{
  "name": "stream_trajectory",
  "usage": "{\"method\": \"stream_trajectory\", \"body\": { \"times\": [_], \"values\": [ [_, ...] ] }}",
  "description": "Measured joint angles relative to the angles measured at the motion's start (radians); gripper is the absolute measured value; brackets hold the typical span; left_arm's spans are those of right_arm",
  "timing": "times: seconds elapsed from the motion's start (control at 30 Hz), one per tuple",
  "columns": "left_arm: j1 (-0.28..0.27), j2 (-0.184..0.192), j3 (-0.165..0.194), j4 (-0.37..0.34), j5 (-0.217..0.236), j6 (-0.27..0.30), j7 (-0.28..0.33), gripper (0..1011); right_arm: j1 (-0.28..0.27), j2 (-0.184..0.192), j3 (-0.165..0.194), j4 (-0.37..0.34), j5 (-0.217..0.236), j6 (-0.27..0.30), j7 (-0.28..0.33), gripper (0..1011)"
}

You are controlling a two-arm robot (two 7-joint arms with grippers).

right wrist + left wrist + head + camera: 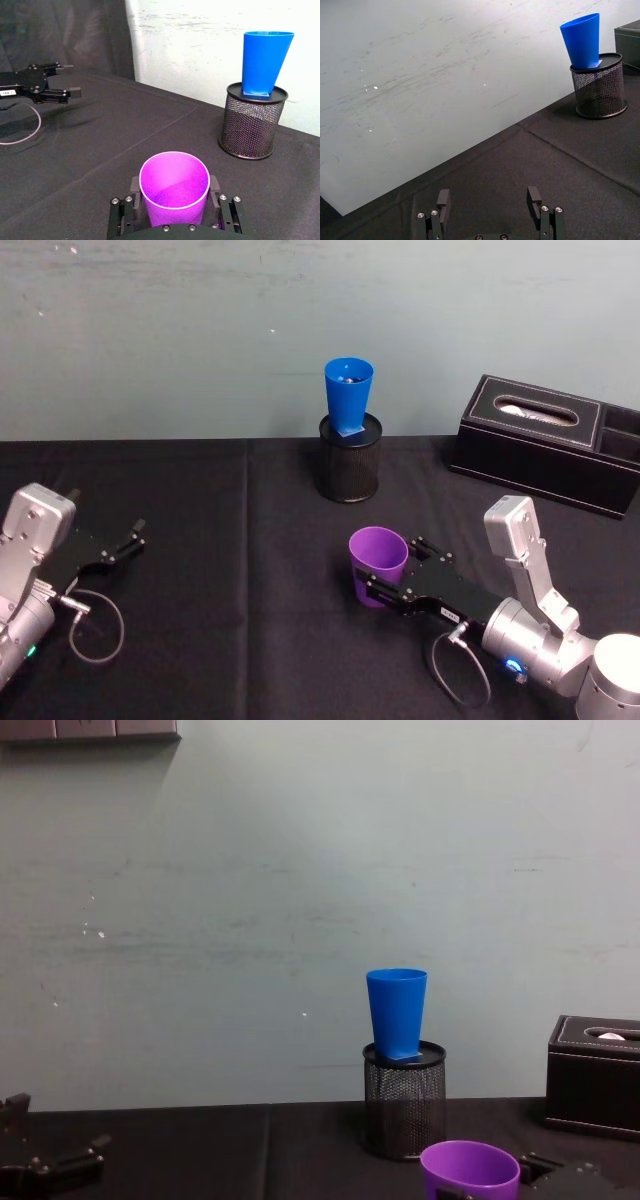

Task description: Pick up one cup with a gripper and tap it against the other cup.

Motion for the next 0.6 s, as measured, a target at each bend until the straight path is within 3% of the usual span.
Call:
{"method": "stream_trajectory", "body": {
  "times": [0.47,0.6],
  "values": [
    [0.000,0.000,0.000,0.000,0.000,0.000,0.000,1000,0.000,0.000,0.000,0.000,0.000,0.000,0.000,720],
    [0.000,0.000,0.000,0.000,0.000,0.000,0.000,1000,0.005,0.002,0.009,-0.015,0.018,0.027,0.006,715]
  ]
}}
